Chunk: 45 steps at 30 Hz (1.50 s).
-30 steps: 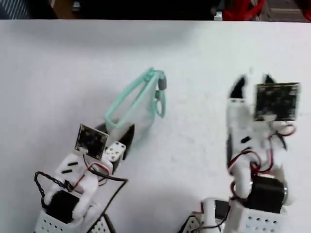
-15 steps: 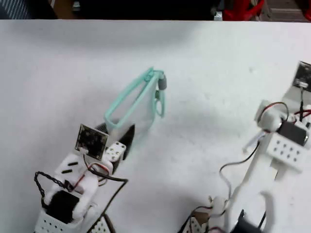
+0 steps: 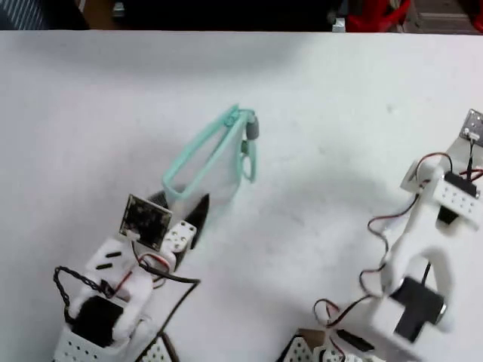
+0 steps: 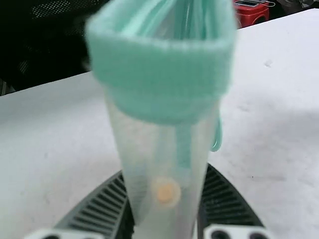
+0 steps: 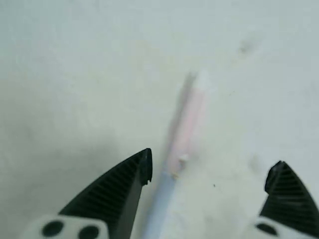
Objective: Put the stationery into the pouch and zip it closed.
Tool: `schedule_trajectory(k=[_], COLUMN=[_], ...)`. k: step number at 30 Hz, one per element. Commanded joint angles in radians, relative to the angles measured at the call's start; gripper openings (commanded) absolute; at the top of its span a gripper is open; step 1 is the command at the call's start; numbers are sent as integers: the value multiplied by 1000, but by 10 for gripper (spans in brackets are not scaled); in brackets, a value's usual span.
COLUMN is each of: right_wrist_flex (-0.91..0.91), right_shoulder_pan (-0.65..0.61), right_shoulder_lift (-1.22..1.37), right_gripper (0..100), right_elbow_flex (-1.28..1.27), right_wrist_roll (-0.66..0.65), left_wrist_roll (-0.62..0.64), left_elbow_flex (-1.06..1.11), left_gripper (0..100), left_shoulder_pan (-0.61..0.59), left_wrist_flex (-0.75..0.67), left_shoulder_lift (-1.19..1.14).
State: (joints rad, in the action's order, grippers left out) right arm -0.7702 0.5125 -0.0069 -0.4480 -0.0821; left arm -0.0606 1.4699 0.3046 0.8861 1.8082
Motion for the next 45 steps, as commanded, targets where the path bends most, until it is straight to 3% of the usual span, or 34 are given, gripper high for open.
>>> schedule_trajectory(k=[1, 5, 11, 20, 32, 37, 45], right_wrist_flex=[-101, -208, -222, -222, -223, -223, -274], right_shoulder_pan=[1, 19, 21, 42, 76, 76, 71], right_shoulder_lift=[110, 263, 441, 599, 622, 622, 588], right_gripper=[351, 319, 130, 128, 122, 11, 17], right_elbow_flex=[192, 367, 519, 644, 721, 721, 729], right_wrist_roll=[8, 8, 0, 5, 3, 2, -2], left_wrist_roll=[-12, -12, -12, -12, -12, -12, -8], left_elbow_flex=[-5, -5, -5, -5, -5, -5, -5], left_gripper=[147, 148, 149, 150, 150, 150, 151], left_shoulder_pan=[-4, -4, -4, -2, -2, -2, 18], left_wrist_flex=[-31, -31, -31, -31, -31, -31, -31], left_shoulder_lift=[13, 13, 13, 13, 13, 13, 13])
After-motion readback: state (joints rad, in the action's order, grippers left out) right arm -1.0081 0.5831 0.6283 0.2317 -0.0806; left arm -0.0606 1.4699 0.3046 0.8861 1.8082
